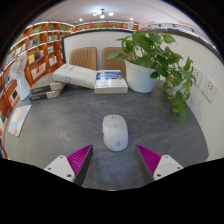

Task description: Arrange mouse

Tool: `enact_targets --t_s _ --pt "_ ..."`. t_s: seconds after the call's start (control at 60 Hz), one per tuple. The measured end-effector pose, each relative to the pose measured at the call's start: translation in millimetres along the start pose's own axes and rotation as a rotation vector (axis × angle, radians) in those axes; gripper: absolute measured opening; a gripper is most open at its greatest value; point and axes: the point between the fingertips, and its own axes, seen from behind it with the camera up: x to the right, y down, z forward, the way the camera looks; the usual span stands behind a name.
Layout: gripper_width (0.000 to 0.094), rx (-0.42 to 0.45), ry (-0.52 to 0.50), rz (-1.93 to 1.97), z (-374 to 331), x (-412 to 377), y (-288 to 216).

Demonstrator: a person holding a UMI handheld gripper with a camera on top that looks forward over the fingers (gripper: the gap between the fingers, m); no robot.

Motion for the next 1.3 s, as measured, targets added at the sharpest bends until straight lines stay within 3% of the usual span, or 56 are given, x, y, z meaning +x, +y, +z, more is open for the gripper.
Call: enact_targets --t_s 0.167,0.333,0.383,0.533,0.65,0.75,0.95,1.133,1.3 --pt "0.0843 0.018 -0.029 0.000 34 -2 -34" --pt "0.0640 0.028 -0.016 0.021 58 -2 -45" --pt "0.0540 0.046 -0.016 0.028 60 -4 -46" --pt "0.0440 0.068 0.017 0.007 61 -4 -46" --pt "0.0363 0.015 0.071 0.068 58 -1 -42" --pt "0.0364 0.001 0.156 0.090 35 -3 -53" --pt "0.0365 0.209 0.260 0.110 -70 -66 -172" --pt "0.0363 0.339 0.200 0.069 -134 -195 -263" --pt "0.0363 0.376 0.046 0.045 -137 -338 -286"
